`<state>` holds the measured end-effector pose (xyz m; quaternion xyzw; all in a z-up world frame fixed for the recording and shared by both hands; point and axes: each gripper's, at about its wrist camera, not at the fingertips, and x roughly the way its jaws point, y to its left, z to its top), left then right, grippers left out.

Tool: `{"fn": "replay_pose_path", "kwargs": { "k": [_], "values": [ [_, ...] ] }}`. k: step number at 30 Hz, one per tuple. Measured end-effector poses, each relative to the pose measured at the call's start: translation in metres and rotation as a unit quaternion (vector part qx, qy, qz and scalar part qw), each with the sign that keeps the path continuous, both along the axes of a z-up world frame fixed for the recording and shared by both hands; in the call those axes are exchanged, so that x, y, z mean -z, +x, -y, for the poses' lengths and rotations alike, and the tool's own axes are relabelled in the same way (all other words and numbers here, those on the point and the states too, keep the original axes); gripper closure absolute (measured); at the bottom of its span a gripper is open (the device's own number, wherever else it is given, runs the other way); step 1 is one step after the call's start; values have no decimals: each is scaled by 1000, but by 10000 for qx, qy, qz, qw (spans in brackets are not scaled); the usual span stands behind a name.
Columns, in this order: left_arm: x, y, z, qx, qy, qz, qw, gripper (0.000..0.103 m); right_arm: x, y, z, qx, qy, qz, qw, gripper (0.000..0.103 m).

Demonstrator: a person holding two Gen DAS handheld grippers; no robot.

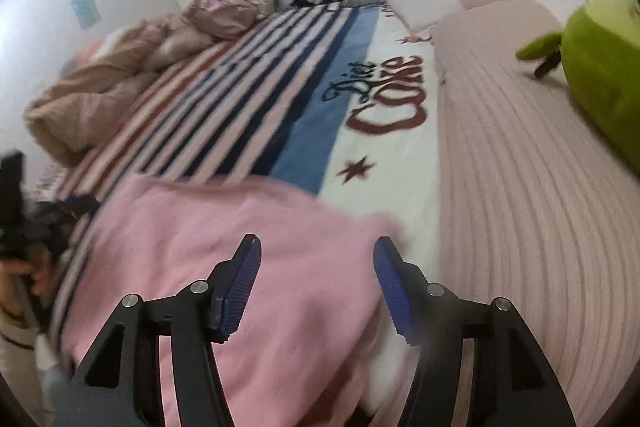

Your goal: Fold small clothes

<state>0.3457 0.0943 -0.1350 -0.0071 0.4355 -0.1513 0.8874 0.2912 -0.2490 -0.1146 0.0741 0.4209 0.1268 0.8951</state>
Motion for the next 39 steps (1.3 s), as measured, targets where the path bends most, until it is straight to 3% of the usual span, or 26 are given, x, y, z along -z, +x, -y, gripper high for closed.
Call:
{"fn": "replay_pose_path", "kwargs": {
  "k": [2,6,9,10,11,13,16,22,24,27,29,32,36,38,39],
  "values": [
    [9,-31,0,140,-22,-132,9998,32,4,-26,2,-193,246,-77,9995,44],
    [28,-91,-2,412,-430,-372,9975,33,28,-77,-7,-605,524,-400,9960,43],
    [36,-114,7,563,-388,-384,9969,56,50,-100,-17,-753,639,-572,9935,45],
    [38,-119,11,479,-246,-334,9980,66,55,-104,-21,-722,612,-551,9940,65],
    [37,-123,12,412,-174,-261,9987,79,59,-107,-25,-698,557,-517,9947,90],
    [28,-133,9,267,-314,-30,9991,97,59,-114,-31,-737,532,-375,9952,96],
    [13,-150,2,314,-413,103,9986,98,47,-133,-35,-823,466,-137,9954,99],
    [18,-184,-12,379,-375,22,9986,98,53,-162,-34,-1053,454,-340,9928,101],
    [29,-189,-19,321,-358,-52,9988,97,62,-168,-28,-974,483,-422,9932,101],
    [37,-190,-25,254,-398,-175,9987,80,60,-166,-23,-779,601,-447,9941,99],
    [33,-197,-29,180,-454,-116,9987,51,46,-169,-24,-650,497,-356,9960,90],
    [25,-213,-39,-4,-770,12,9970,30,18,-186,-30,-534,36,191,9984,83],
    [36,-227,-40,-117,-1594,-195,9869,24,-2,-198,-43,-712,560,608,9940,85],
    [52,-225,-34,-186,-2159,-357,9756,23,-2,-197,-60,-808,749,742,9911,98],
    [57,-223,-32,-221,-2320,-396,9717,23,1,-195,-70,-852,780,763,9904,98]
  ]
}}
